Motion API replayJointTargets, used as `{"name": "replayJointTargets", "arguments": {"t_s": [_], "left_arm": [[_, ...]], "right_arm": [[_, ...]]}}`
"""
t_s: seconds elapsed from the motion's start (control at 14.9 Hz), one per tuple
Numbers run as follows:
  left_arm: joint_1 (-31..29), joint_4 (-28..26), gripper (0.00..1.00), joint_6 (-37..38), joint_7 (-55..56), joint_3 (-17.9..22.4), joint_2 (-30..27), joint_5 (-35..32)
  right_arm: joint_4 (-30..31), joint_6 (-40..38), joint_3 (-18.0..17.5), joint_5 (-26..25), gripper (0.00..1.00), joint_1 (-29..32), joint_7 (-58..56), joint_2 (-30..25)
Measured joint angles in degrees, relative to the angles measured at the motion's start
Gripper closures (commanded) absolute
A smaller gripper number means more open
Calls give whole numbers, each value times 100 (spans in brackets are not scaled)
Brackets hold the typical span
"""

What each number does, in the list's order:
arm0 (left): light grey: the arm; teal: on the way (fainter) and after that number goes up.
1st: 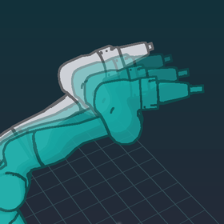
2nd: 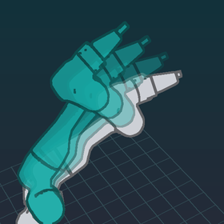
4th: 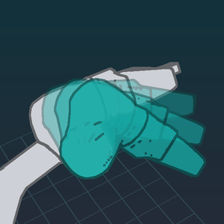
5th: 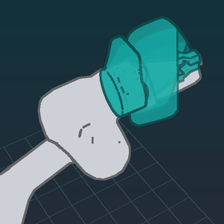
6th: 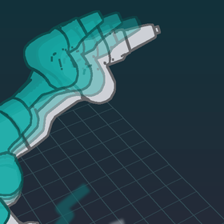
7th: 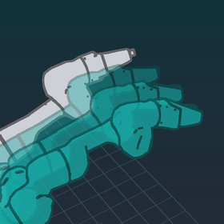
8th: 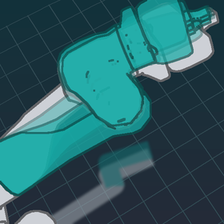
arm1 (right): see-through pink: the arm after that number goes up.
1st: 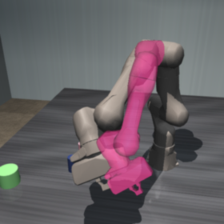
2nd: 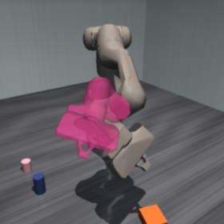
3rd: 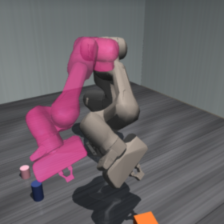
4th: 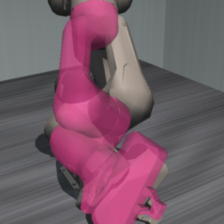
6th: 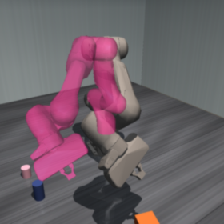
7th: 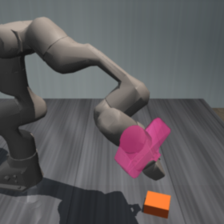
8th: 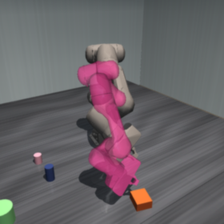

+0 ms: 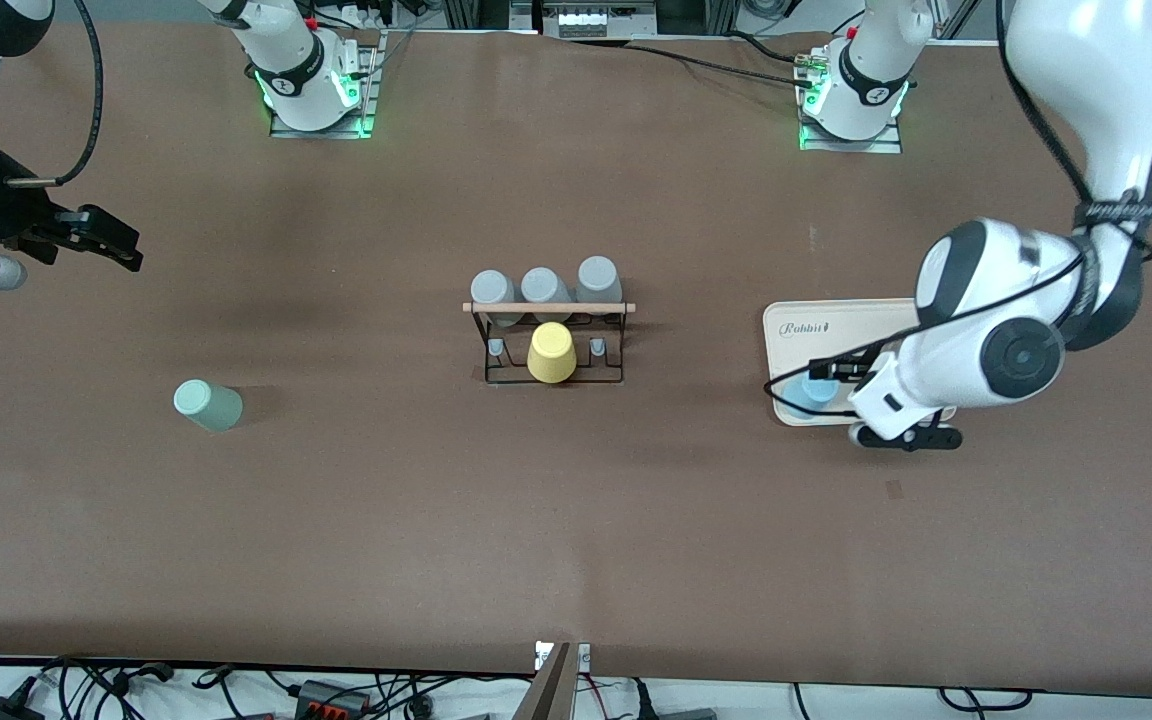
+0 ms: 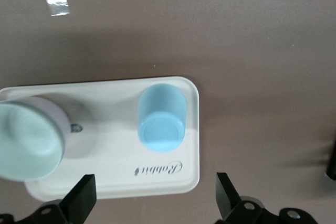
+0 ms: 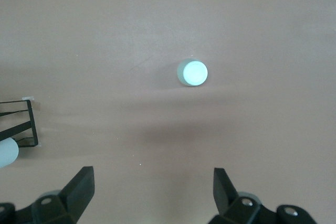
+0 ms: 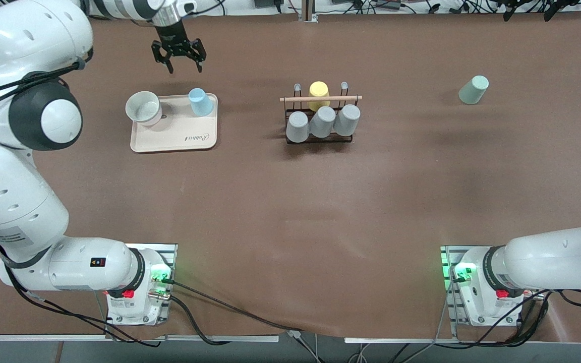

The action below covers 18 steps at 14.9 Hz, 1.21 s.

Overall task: Hang scattered cups on rack with three cups
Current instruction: 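Close the left gripper around the light-blue cup and lift it, then carry the light-blue cup with the left gripper onto a rack peg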

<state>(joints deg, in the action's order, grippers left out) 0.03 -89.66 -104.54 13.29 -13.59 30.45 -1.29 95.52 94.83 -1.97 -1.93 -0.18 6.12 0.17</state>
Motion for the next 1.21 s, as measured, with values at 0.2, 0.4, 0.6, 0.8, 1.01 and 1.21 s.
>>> {"name": "replayJointTargets", "arguments": {"t_s": [0.2,0.4,0.6,0.8,1.01,1.21], "left_arm": [[32,-132,0,-523,-5,0,389,-1],[46,-639,0,-1325,-7,1,467,-1],[41,-851,0,-1476,-12,2,465,-1],[12,-952,65,-1479,-14,6,465,-1],[1,-948,91,-1481,-18,5,415,-1],[39,-931,100,-1480,-20,-7,234,-4]], "right_arm": [[-13,1,0,0,0,0,0,-6],[-16,15,0,0,0,0,0,-5],[-16,46,0,0,0,-3,0,-2],[-17,73,0,-1,0,-5,0,-2],[-20,98,0,-1,0,-5,1,-3],[-20,100,0,-1,0,-4,1,-2]]}}
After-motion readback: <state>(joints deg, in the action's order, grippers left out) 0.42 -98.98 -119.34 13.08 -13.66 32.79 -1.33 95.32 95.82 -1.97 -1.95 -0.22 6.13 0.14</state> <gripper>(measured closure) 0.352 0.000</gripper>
